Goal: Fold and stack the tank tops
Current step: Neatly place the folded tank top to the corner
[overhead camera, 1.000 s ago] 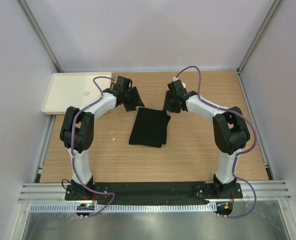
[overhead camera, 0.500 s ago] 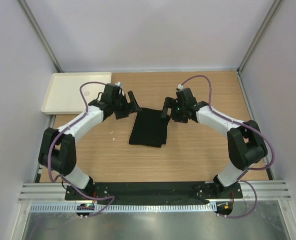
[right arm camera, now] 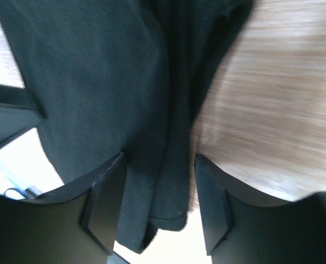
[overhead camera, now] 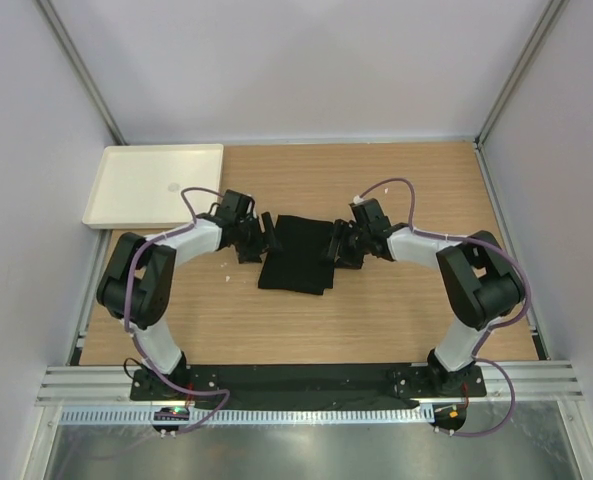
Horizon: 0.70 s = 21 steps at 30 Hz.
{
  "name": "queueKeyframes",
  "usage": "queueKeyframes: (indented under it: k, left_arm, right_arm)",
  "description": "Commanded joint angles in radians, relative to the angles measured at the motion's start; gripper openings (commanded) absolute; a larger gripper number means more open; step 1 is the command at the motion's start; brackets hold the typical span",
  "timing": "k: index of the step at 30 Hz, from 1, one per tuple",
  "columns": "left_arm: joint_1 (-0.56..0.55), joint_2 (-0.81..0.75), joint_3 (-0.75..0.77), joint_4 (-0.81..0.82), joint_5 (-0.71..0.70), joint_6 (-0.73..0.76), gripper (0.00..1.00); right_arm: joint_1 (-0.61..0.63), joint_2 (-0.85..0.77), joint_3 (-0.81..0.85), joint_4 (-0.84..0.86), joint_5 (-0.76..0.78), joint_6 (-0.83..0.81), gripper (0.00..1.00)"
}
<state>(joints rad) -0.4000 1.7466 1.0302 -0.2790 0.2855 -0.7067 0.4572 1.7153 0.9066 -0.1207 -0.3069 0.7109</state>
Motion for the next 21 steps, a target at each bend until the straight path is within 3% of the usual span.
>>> queueKeyframes:
  k: [1,3,6,7,10,11,15,21]
  left_arm:
    - [-0.003,0.011,-0.025,0.098,0.044,-0.030,0.72]
    - [-0.002,0.019,-0.042,0.121,0.049,-0.037,0.67]
    - [-0.002,0.044,-0.053,0.141,0.067,-0.048,0.59]
    - [-0.002,0.047,-0.058,0.146,0.066,-0.050,0.57]
    - [-0.003,0.030,-0.079,0.156,0.044,-0.054,0.52]
    - [-0.002,0.012,-0.084,0.153,0.025,-0.053,0.53]
    - [-0.002,-0.059,-0.097,0.112,-0.019,-0.033,0.77]
    - [-0.002,-0.185,-0.127,0.051,-0.046,-0.027,0.82]
  right_arm:
    - [0.005,0.021,0.012,0.092,-0.047,0.032,0.57]
    - [0.005,0.027,0.011,0.095,-0.043,0.041,0.54]
    - [0.005,0.041,0.017,0.096,-0.040,0.055,0.41]
    - [0.005,0.050,0.020,0.096,-0.041,0.058,0.32]
    - [0.003,0.059,0.031,0.093,-0.043,0.062,0.23]
    - [0.000,0.058,0.034,0.092,-0.040,0.064,0.20]
    - [-0.031,0.033,0.035,0.070,-0.040,0.065,0.07]
    - [-0.106,-0.037,0.069,-0.057,-0.040,-0.010,0.04]
